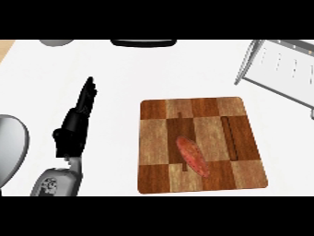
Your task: Pick the tomato from the cutting board and place it in the tiered basket
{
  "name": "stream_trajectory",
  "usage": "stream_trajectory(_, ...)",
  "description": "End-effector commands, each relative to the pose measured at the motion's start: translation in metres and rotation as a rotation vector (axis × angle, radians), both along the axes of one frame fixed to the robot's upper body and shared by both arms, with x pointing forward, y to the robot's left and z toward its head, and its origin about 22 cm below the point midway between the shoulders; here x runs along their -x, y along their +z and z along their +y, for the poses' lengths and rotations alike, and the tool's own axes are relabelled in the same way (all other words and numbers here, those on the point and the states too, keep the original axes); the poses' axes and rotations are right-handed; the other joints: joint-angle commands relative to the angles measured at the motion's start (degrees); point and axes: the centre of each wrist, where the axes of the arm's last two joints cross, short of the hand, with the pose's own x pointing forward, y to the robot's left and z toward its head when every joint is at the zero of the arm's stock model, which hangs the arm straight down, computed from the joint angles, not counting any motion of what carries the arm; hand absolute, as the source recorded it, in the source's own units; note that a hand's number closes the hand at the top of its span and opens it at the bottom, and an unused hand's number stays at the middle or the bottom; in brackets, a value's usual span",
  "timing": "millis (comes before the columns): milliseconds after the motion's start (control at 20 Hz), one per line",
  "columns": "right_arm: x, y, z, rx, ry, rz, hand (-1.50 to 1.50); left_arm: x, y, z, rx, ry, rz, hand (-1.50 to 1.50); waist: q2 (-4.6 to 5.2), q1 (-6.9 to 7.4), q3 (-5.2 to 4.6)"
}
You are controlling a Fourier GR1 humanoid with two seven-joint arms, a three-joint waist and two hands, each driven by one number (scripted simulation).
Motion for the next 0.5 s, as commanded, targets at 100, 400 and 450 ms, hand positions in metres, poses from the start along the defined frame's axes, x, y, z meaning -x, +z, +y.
stream_trajectory(100,-0.004,-0.011,-0.035,0.051,-0.034,0.033,1.50,-0.002,-0.012,-0.003,0.006,0.006,0.007,0.00,-0.01,-0.23,0.00)
stream_trajectory(400,-0.003,-0.041,-0.059,-0.204,-0.155,-0.163,-1.50,0.003,-0.003,0.006,0.002,0.006,-0.007,0.00,0.11,0.23,0.09)
stream_trajectory(450,-0.003,-0.052,-0.073,-0.212,-0.147,-0.133,-1.50,0.007,0.009,-0.002,0.019,-0.003,-0.013,0.00,0.18,0.78,0.11)
